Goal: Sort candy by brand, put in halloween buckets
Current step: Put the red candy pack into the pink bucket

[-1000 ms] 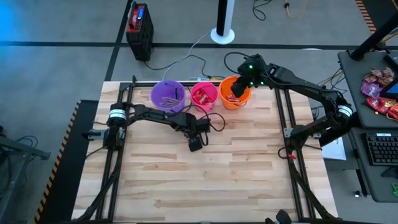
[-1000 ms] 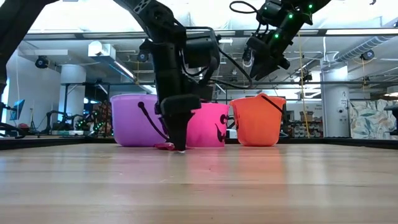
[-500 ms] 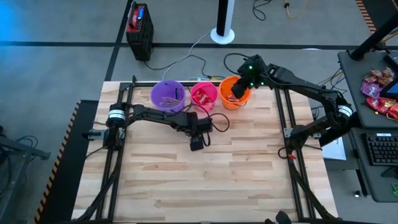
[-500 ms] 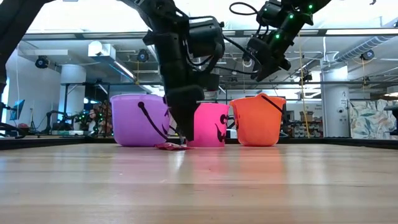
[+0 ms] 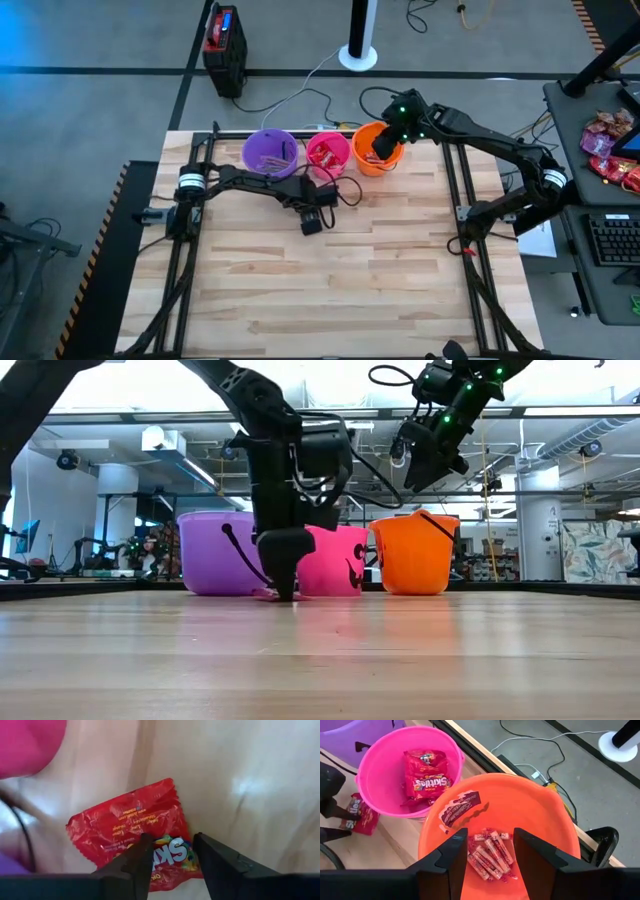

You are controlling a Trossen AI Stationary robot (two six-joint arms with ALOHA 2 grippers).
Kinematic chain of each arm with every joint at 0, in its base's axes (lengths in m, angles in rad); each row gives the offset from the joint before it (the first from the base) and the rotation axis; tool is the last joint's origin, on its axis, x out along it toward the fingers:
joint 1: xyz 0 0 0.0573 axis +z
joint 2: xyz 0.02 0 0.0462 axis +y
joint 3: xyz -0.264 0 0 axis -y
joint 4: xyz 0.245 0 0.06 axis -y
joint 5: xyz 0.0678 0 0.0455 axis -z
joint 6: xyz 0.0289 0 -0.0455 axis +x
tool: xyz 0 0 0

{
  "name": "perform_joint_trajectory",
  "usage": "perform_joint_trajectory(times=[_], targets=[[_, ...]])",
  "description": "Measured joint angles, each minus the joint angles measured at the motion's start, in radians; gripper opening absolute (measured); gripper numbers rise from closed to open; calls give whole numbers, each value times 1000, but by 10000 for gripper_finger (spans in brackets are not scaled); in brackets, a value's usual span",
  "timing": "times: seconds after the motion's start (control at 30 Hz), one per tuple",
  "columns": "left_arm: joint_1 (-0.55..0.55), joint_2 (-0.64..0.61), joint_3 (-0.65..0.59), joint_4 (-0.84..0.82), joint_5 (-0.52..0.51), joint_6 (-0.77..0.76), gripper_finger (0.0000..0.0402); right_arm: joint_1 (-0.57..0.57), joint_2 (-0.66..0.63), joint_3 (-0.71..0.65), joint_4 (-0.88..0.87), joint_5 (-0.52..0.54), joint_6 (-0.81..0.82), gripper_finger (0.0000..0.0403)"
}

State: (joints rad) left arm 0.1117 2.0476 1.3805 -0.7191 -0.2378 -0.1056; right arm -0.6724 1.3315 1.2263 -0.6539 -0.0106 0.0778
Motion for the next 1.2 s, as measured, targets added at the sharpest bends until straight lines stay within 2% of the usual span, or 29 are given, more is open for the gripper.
perform_joint_trajectory(times=[0.1,0.27,0.33,0.57,0.73,0.87,1.0,1.1,1.2], targets=[[0,0,-5,35,60,-1,120,0,0,0,0,0,0,147],[-24,-16,-2,52,304,47,99,1,0,0,-10,-35,1,144],[-36,-38,-2,53,319,60,92,1,0,0,-18,-47,1,145],[-41,-196,-15,68,307,65,91,3,-1,0,-52,-55,-1,147],[-97,-276,-95,77,307,72,108,7,-3,0,-52,-124,-11,144],[-150,-287,-174,182,262,-35,146,19,-6,-1,-52,-130,-16,148],[-187,-270,-215,306,70,-67,200,25,-10,-1,-52,-131,-19,152],[-188,-232,-223,323,64,-75,234,26,-10,-1,-52,-131,-27,155],[-188,-187,-219,322,72,-104,248,26,-10,-1,-52,-130,-28,155]])
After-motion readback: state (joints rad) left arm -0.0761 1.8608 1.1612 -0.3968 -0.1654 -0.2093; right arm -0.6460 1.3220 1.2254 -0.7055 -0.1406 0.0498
